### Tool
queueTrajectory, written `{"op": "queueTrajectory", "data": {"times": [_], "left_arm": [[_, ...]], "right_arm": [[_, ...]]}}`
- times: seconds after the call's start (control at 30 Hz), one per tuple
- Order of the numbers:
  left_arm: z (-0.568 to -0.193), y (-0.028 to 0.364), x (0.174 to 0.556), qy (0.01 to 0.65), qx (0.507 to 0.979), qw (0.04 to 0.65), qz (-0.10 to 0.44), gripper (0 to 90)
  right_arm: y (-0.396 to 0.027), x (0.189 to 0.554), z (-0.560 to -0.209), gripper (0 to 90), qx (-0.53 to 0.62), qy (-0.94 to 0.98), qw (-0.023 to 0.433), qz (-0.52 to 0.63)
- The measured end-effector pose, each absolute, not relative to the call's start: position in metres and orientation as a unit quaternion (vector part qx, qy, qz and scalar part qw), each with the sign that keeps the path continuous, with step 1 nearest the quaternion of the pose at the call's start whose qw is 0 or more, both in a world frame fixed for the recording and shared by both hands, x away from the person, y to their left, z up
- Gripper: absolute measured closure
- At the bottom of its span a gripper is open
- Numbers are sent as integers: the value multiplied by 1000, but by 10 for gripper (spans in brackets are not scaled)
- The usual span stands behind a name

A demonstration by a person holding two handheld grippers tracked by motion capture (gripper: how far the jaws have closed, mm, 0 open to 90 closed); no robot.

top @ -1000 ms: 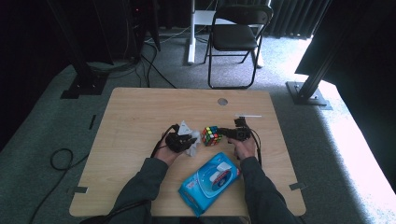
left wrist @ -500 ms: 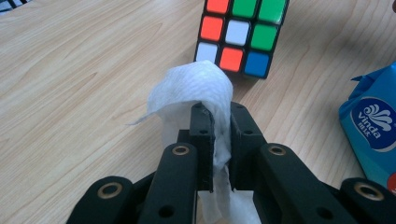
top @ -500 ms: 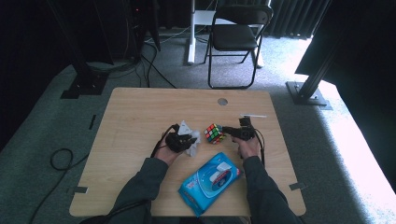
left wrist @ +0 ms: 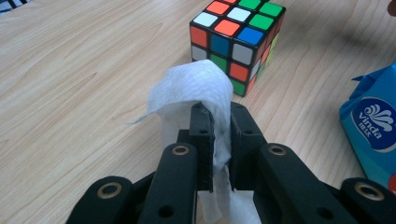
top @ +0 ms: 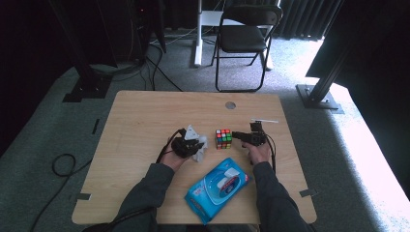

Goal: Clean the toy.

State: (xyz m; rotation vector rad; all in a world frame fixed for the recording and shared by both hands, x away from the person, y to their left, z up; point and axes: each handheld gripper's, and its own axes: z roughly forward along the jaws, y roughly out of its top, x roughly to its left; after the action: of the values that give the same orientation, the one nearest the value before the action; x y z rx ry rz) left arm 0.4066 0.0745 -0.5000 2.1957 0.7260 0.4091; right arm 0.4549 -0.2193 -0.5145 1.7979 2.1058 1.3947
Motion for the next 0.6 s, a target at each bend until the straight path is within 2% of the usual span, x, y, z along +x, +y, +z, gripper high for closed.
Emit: {"op": "queueTrajectory", "data": {"times": [0.13,0.37,0.5,0.6], "left_arm": [[-501,74,407,285,862,386,161,819],[-501,73,406,285,863,387,160,818],[-501,73,406,285,862,387,161,818],[-501,74,406,286,862,387,161,818]], "right_arm": [[-217,451,-508,603,578,681,43,447],[-201,443,-496,383,545,709,56,445],[-189,443,-496,305,534,730,62,422],[-182,444,-496,287,530,737,68,414]]}}
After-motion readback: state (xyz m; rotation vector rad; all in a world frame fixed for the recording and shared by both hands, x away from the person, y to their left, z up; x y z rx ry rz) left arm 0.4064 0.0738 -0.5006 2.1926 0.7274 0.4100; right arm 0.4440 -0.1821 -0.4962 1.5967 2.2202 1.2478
